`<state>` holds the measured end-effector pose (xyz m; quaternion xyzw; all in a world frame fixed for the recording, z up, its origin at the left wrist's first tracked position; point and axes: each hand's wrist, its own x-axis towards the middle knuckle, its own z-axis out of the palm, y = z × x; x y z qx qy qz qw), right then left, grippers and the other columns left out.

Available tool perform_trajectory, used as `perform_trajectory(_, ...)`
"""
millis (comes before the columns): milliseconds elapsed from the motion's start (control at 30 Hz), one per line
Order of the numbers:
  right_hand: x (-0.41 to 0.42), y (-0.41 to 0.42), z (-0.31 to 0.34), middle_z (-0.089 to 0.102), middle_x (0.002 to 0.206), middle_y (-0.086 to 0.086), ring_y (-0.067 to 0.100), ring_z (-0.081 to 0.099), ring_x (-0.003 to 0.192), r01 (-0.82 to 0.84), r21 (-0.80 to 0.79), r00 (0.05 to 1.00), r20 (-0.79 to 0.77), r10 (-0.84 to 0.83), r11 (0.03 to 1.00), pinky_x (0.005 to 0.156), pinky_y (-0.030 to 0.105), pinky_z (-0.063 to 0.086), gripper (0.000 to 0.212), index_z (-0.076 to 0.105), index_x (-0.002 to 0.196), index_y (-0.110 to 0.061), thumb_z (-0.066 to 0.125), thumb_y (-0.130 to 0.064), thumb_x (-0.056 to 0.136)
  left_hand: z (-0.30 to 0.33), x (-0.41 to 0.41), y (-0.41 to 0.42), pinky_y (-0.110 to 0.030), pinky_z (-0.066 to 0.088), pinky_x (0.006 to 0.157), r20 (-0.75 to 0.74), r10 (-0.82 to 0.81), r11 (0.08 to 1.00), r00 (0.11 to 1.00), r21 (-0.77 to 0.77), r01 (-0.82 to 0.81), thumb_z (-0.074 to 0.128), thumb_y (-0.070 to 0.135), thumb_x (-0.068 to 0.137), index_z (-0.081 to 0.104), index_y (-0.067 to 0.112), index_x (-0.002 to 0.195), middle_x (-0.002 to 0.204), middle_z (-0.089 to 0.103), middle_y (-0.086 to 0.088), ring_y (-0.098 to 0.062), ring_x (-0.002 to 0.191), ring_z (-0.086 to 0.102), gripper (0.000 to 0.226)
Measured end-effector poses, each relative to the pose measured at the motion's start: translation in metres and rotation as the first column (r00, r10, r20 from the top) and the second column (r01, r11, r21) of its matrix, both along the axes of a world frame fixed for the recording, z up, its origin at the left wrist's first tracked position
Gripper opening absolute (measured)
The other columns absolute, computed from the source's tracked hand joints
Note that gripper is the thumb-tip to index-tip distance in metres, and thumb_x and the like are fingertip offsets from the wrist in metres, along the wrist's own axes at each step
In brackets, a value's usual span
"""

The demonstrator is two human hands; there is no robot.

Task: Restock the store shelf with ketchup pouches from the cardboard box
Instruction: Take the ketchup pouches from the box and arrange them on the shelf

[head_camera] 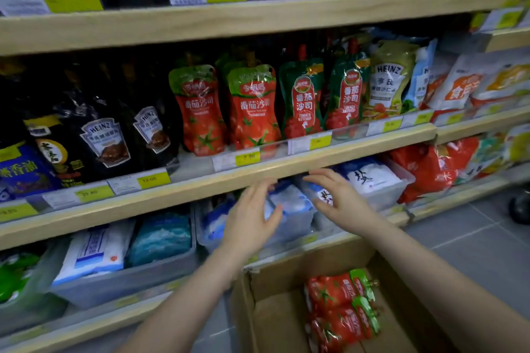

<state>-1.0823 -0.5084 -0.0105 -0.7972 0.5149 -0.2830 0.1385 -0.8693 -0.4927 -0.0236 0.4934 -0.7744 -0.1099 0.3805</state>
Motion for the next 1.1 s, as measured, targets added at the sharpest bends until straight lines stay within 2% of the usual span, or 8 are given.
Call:
perform_trajectory(200,-0.086,0.048,-0.079,0.046,0.133,0.003,0.017,0.041,0.126,0.192,0.213,0.980,-0.101,-0.174,0.958,0.104,0.024,0.031,0.048,0.051,0.127,-0.016,0.060,-0.010,0.081,-0.103,-0.051,0.017,-0.033,0.041,0.098,0.119,-0.241,0.911,0.963,0.370,0.182,0.056,0.026,0.088,0.050,0.014,0.125,0.121,0.056,-0.004,-0.020,0.115,0.052,0.039)
perform_trajectory(300,-0.119,0.058,-0.112,0.048,0.132,0.012,0.030,0.043,0.125,0.299,0.253,0.948,-0.190,-0.256,0.920,0.106,0.035,0.035,0.050,0.051,0.126,-0.007,0.064,-0.009,0.077,-0.144,-0.068,0.024,-0.033,0.040,0.099,0.261,-0.356,0.859,0.897,0.470,0.204,0.049,0.034,0.090,0.045,0.022,0.129,0.130,0.050,0.001,-0.015,0.122,0.045,0.042)
perform_trajectory(400,-0.141,0.065,-0.136,0.042,0.141,0.011,0.029,0.037,0.131,0.387,0.248,0.902,-0.304,-0.308,0.888,0.107,0.035,0.031,0.052,0.050,0.128,-0.010,0.064,-0.018,0.078,-0.173,-0.082,0.026,-0.030,0.041,0.097,0.261,-0.387,0.831,0.884,0.515,0.212,0.049,0.032,0.089,0.046,0.023,0.127,0.124,0.050,0.004,-0.012,0.118,0.046,0.039)
perform_trajectory(533,-0.155,0.063,-0.153,0.042,0.142,0.011,0.028,0.032,0.136,0.344,0.167,0.881,-0.396,-0.257,0.924,0.108,0.037,0.032,0.046,0.053,0.125,-0.009,0.061,-0.019,0.080,-0.209,-0.102,0.024,-0.027,0.038,0.097,0.268,-0.384,0.803,0.884,0.569,0.176,0.050,0.027,0.090,0.041,0.019,0.133,0.127,0.046,0.001,-0.014,0.122,0.042,0.045)
perform_trajectory(633,-0.166,0.061,-0.157,0.043,0.141,0.012,0.029,0.033,0.135,0.296,0.140,0.911,-0.339,-0.235,0.945,0.108,0.032,0.027,0.044,0.056,0.122,-0.006,0.061,-0.007,0.078,-0.236,-0.115,0.023,-0.031,0.029,0.107,0.311,-0.362,0.764,0.879,0.639,0.089,0.050,0.030,0.091,0.028,0.017,0.143,0.142,0.035,-0.003,-0.019,0.134,0.030,0.057)
perform_trajectory(733,-0.173,0.062,-0.157,0.042,0.143,0.011,0.027,0.033,0.135,0.265,0.151,0.940,-0.261,-0.220,0.952,0.107,0.029,0.023,0.045,0.056,0.122,-0.006,0.060,0.000,0.078,-0.256,-0.124,0.024,-0.036,0.025,0.111,0.405,-0.293,0.777,0.866,0.629,-0.031,0.048,0.038,0.092,0.024,0.018,0.144,0.144,0.031,-0.005,-0.020,0.134,0.024,0.061)
perform_trajectory(900,-0.174,0.063,-0.162,0.041,0.143,0.008,0.021,0.031,0.136,0.269,0.178,0.956,-0.168,-0.240,0.947,0.110,0.028,0.025,0.044,0.055,0.123,-0.007,0.060,-0.003,0.080,-0.269,-0.138,0.022,-0.033,0.036,0.096,0.529,-0.144,0.860,0.836,0.485,-0.159,0.056,0.050,0.083,0.042,0.021,0.125,0.120,0.043,-0.001,-0.020,0.112,0.037,0.053)
perform_trajectory(1100,-0.174,0.063,-0.165,0.044,0.141,0.008,0.024,0.032,0.137,0.281,0.182,0.953,-0.166,-0.252,0.942,0.112,0.037,0.030,0.043,0.056,0.123,-0.009,0.060,-0.005,0.080,-0.283,-0.142,0.030,-0.034,0.031,0.103,0.475,-0.156,0.832,0.866,0.535,-0.144,0.065,0.054,0.074,0.037,0.025,0.124,0.131,0.039,-0.001,-0.019,0.121,0.035,0.064)
